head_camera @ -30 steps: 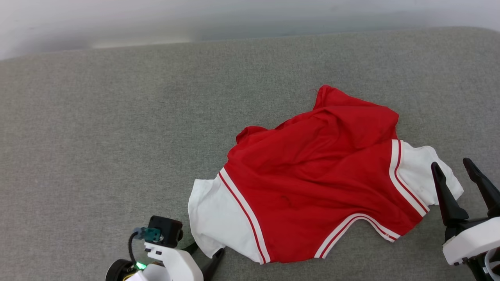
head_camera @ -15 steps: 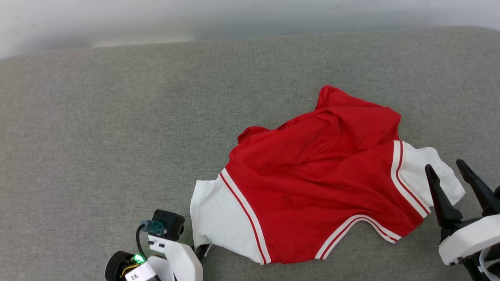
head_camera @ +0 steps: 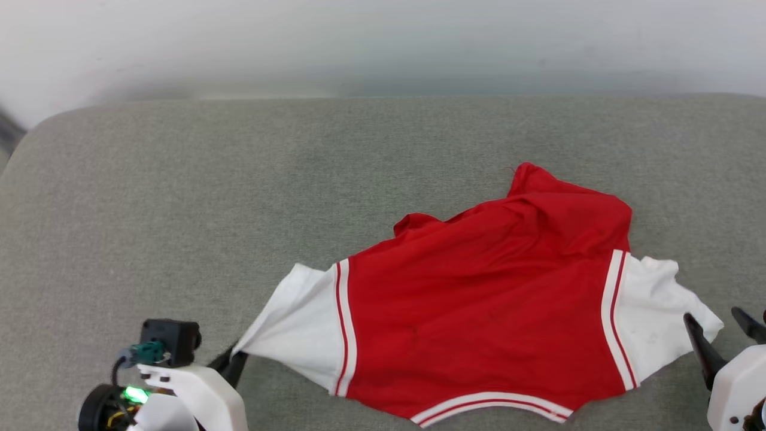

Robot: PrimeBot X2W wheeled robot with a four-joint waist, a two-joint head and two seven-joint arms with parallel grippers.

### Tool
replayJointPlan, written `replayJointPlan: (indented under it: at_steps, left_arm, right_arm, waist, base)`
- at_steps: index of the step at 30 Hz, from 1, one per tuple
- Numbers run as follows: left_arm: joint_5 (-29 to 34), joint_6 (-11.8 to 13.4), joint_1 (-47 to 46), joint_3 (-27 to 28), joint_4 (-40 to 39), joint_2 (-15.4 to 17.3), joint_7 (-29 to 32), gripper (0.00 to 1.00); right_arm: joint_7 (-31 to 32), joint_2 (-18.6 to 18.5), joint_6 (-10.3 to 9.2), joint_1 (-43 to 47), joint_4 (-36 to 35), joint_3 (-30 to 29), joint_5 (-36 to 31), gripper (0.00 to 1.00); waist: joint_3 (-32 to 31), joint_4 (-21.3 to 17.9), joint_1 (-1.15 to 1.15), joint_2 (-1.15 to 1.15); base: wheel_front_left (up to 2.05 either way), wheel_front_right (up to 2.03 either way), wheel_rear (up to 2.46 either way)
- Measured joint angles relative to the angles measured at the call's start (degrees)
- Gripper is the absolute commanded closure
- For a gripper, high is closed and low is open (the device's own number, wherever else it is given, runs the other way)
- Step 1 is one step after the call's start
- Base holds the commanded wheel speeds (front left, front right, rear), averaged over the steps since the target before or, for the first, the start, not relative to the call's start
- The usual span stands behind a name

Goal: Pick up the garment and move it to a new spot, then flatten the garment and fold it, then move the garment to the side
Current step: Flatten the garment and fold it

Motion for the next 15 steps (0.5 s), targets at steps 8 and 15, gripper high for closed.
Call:
replayJointPlan:
  at_steps: [8, 15]
  left_arm:
    - [0.7, 1.5, 0.2, 2.2, -7.3, 0.7, -2.2, 1.00]
    - [0.3, 1.4, 0.1, 1.2, -10.5, 0.8, -1.0, 1.00]
  right_arm:
    - [15.6, -0.5, 0.00, -0.8, 0.0, -2.7, 0.2, 0.00]
    - [23.2, -4.6, 0.01, -3.8, 2.6, -1.0, 0.2, 0.00]
  waist:
    - [2.3, 1.8, 0.00, 0.00]
    - [4.9, 3.6, 0.00, 0.00]
  base:
    - [0.00, 0.00, 0.00]
    - [0.00, 0.00, 0.00]
